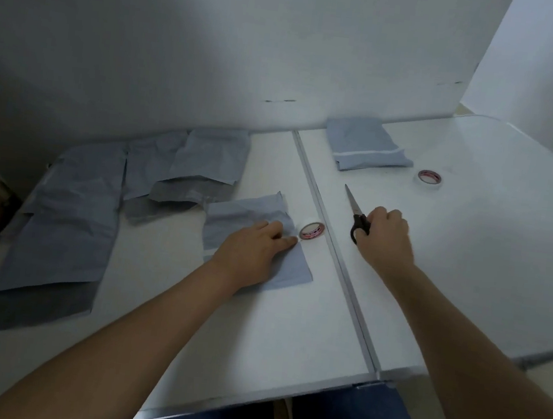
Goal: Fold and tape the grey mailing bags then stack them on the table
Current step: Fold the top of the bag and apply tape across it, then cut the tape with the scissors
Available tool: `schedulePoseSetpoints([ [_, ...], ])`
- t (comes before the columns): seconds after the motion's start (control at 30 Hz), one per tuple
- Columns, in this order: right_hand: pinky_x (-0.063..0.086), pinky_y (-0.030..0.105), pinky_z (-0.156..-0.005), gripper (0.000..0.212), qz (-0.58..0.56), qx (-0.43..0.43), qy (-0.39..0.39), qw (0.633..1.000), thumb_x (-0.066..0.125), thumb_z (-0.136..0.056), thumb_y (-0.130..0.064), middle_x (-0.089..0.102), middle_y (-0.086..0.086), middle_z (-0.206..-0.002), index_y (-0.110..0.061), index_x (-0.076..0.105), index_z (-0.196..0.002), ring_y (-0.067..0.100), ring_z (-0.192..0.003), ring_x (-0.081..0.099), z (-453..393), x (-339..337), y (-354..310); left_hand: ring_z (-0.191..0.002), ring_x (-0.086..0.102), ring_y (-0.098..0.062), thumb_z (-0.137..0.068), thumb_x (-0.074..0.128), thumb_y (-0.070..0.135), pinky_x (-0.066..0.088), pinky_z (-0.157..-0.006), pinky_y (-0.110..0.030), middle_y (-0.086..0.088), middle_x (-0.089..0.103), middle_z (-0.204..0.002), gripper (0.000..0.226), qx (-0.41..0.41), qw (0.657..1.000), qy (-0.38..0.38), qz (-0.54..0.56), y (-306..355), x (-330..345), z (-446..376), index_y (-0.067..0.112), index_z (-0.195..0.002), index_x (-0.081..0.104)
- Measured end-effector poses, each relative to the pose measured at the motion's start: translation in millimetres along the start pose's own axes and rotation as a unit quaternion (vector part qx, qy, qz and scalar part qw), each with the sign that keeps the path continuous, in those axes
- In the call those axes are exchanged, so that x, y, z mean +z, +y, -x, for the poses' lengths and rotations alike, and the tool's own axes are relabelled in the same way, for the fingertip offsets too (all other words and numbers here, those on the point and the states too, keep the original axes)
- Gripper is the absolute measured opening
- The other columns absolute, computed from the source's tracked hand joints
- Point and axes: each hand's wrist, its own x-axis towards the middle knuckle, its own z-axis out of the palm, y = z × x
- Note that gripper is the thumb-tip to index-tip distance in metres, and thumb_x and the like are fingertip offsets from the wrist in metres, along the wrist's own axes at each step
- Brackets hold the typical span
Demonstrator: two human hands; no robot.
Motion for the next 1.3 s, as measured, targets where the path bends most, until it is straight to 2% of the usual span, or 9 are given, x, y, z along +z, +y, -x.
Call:
schedulePoseSetpoints([
  [0.17, 0.038, 0.032, -0.068, 0.021, 0.073, -0.007, -0.051, 0.996, 0.053, -0.092, -0.016, 0.057, 0.015, -0.106, -0.003, 0.05, -0.109, 0.031, -0.097, 0.054, -1.3, -8.7, -2.4, -0.106, 0.044, -0.02, -0.092, 0.047, 0.015, 0.04, -0.065, -0.031, 0.0, 0.046, -0.116, 0.055, -0.017, 1.0, -0.006, 0.003, -0.5, 3.3, 0.9, 0.029, -0.144, 0.041],
  [0.53, 0.038, 0.033, -0.075, 0.034, 0.125, -0.01, -0.024, 0.992, 0.055, -0.094, -0.031, 0.048, 0.016, -0.115, -0.003, 0.05, -0.112, 0.031, -0.108, 0.044, -2.4, -11.8, 1.6, -0.111, 0.043, -0.022, -0.092, 0.047, 0.015, 0.049, -0.075, -0.036, -0.001, 0.045, -0.122, 0.056, -0.029, 1.0, -0.011, 0.006, 1.0, 2.2, 2.8, 0.03, -0.145, 0.04],
  [0.83, 0.037, 0.03, -0.063, 0.026, 0.112, 0.019, -0.088, 0.99, 0.053, -0.094, -0.03, 0.059, 0.012, -0.098, -0.008, 0.039, -0.093, 0.027, -0.075, 0.047, 1.4, -25.0, -5.4, -0.113, 0.041, -0.02, -0.095, 0.045, 0.018, 0.044, -0.075, -0.03, 0.0, 0.043, -0.126, 0.053, -0.034, 0.999, -0.004, 0.001, 1.6, 4.8, 2.0, 0.031, -0.147, 0.037],
  [0.93, 0.048, 0.034, -0.064, 0.027, -0.029, 0.07, -0.104, 0.992, 0.061, -0.09, -0.029, 0.059, 0.01, -0.091, -0.007, 0.046, -0.098, 0.026, -0.075, 0.059, -2.7, -31.3, -10.0, -0.114, 0.042, -0.02, -0.096, 0.045, 0.019, 0.043, -0.079, -0.031, -0.001, 0.044, -0.126, 0.052, -0.032, 0.999, 0.001, 0.001, 0.8, 6.4, 2.8, 0.031, -0.146, 0.037],
  [1.0, 0.055, 0.037, -0.073, 0.021, -0.29, 0.147, -0.103, 0.94, 0.065, -0.088, -0.012, 0.064, 0.013, -0.096, -0.006, 0.053, -0.105, 0.022, -0.073, 0.067, -2.2, -33.7, -13.0, -0.113, 0.043, -0.02, -0.096, 0.045, 0.018, 0.043, -0.079, -0.031, -0.001, 0.044, -0.126, 0.053, -0.033, 0.999, 0.003, 0.003, 0.9, 6.9, 3.6, 0.031, -0.146, 0.037],
  [1.07, 0.054, 0.026, -0.07, 0.027, -0.537, 0.196, -0.1, 0.814, 0.061, -0.089, 0.001, 0.069, 0.017, -0.098, -0.005, 0.055, -0.114, 0.018, -0.075, 0.07, 2.7, -40.7, -19.6, -0.113, 0.043, -0.021, -0.095, 0.045, 0.017, 0.043, -0.081, -0.031, -0.002, 0.044, -0.127, 0.053, -0.033, 0.999, 0.005, 0.001, 1.1, 7.4, 4.2, 0.031, -0.146, 0.037],
  [1.17, 0.046, 0.015, -0.06, 0.028, -0.69, 0.179, -0.17, 0.68, 0.059, -0.091, 0.0, 0.068, 0.012, -0.091, -0.004, 0.054, -0.118, 0.013, -0.074, 0.066, 15.4, -54.3, -34.8, -0.11, 0.044, -0.025, -0.094, 0.047, 0.015, 0.043, -0.084, -0.034, -0.005, 0.046, -0.126, 0.054, -0.032, 0.999, 0.012, 0.004, 0.0, 8.8, 4.3, 0.03, -0.145, 0.04],
  [1.23, 0.038, 0.014, -0.051, 0.023, -0.664, 0.143, -0.246, 0.692, 0.061, -0.093, -0.013, 0.061, 0.005, -0.078, -0.003, 0.06, -0.113, 0.007, -0.063, 0.056, 25.3, -61.0, -41.2, -0.109, 0.043, -0.026, -0.093, 0.047, 0.014, 0.042, -0.085, -0.034, -0.006, 0.047, -0.125, 0.054, -0.034, 0.999, 0.012, 0.009, -0.4, 9.4, 4.8, 0.03, -0.145, 0.041],
  [1.3, 0.032, 0.015, -0.045, 0.027, -0.579, 0.089, -0.314, 0.747, 0.065, -0.09, -0.025, 0.057, 0.001, -0.069, -0.005, 0.067, -0.107, 0.006, -0.056, 0.049, 33.4, -62.8, -41.4, -0.107, 0.043, -0.026, -0.092, 0.048, 0.013, 0.04, -0.085, -0.033, -0.006, 0.047, -0.124, 0.055, -0.039, 0.999, 0.013, 0.013, 0.2, 9.6, 5.5, 0.031, -0.144, 0.041],
])
